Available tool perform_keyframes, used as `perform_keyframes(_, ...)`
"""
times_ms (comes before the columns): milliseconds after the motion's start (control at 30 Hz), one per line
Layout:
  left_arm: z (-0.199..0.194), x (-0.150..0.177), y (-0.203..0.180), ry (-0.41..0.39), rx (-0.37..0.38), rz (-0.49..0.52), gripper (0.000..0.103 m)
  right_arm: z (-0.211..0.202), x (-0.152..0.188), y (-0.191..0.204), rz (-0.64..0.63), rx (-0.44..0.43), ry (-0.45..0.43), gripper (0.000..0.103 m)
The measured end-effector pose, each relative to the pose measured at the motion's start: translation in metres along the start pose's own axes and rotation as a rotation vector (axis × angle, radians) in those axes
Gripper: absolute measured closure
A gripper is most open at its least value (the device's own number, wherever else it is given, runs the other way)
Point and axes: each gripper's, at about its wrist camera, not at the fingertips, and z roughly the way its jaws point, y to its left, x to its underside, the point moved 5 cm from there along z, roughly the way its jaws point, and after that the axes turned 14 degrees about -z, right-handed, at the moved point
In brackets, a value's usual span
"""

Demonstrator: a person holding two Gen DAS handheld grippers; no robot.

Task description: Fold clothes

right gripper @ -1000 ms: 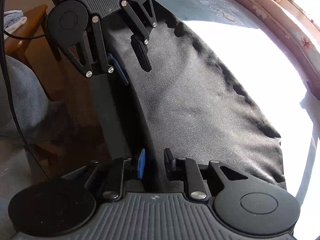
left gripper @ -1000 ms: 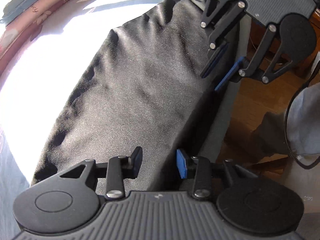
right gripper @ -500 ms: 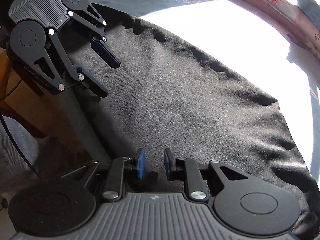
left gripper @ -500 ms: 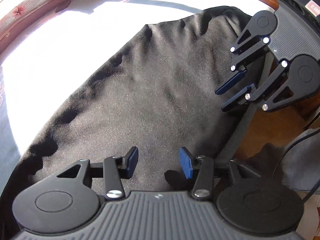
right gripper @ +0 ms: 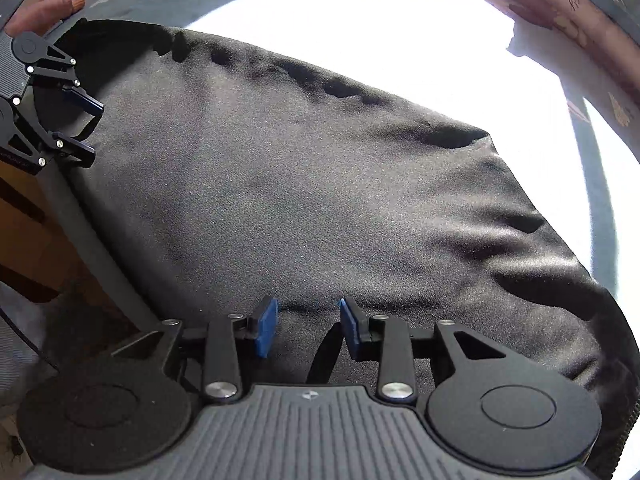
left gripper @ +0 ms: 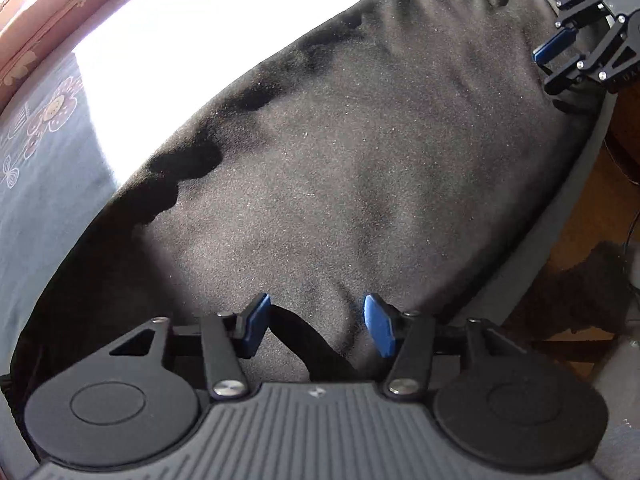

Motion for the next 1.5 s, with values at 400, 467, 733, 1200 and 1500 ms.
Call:
perform_keyframes(400, -0.009, -0.009, 0.076, 0.002, -0.147, -0.362, 0.041, -0.014, -0.021, 0.021, 0.107, -0.061, -0.005, 0.055)
perform_keyframes(467, -0.003, -0.004, 0.094, 0.023, -0.15, -0.468, 0.041, -0.007, -0.03, 0.027, 0.12, -0.074, -0.006, 0.055)
perform_keyframes(733, 0.001, 0.025, 0.119, 0.117, -0.104, -0.706, 0.029, 0.013, -0.038, 0.034, 0.247, -0.1, 0.014, 0.04)
perform_keyframes(1200, 0.002, 0.041, 0.129, 0.093, -0.074, -0.726, 0.014, 0.026, -0.052, 0.057, 0.138, -0.091, 0.071, 0.01)
perform_keyframes(1500, -0.021, 0.032, 0.169, -0.052, -0.087, -0.798, 0.014, 0.037, -0.059, 0.071, 0.106, -0.045, 0.11, 0.0)
